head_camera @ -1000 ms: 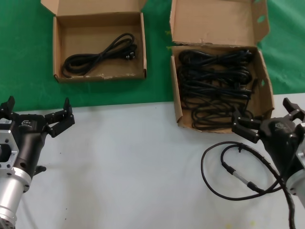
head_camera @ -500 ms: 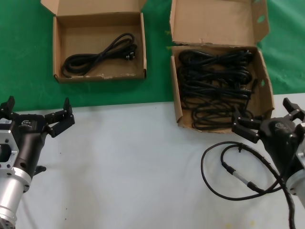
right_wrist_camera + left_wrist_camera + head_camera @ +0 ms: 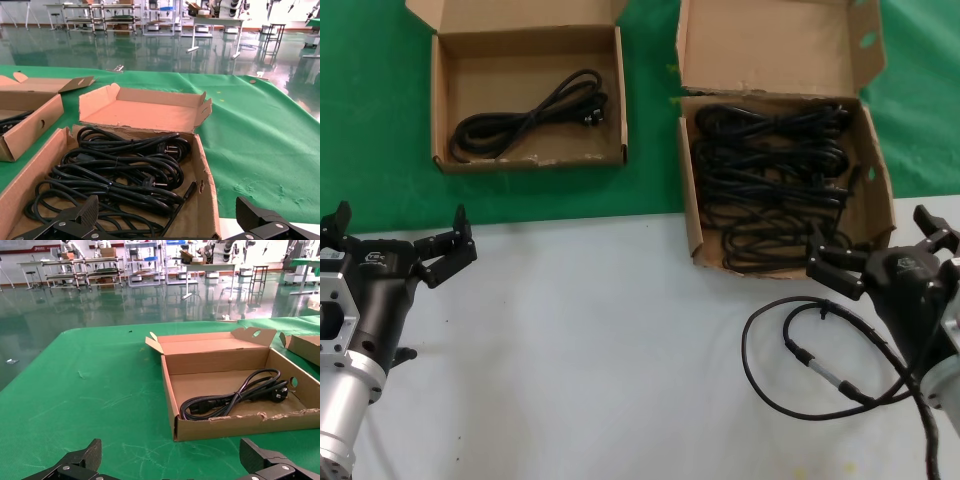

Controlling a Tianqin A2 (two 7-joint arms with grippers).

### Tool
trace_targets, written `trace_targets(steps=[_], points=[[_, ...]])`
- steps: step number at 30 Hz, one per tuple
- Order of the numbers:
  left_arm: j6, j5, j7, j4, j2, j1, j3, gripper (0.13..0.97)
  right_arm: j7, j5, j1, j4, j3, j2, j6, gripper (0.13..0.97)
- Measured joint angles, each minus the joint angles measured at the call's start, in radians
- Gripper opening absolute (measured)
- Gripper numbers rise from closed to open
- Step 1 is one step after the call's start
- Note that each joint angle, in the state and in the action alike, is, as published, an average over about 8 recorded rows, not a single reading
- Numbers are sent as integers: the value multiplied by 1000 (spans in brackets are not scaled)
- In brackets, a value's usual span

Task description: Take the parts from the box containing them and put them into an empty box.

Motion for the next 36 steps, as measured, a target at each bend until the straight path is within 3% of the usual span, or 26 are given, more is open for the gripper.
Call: trace_targets(steps=[36], points=[[0,0,0,0,0,0,0,966,0,0,0,0,0,0,0,966]])
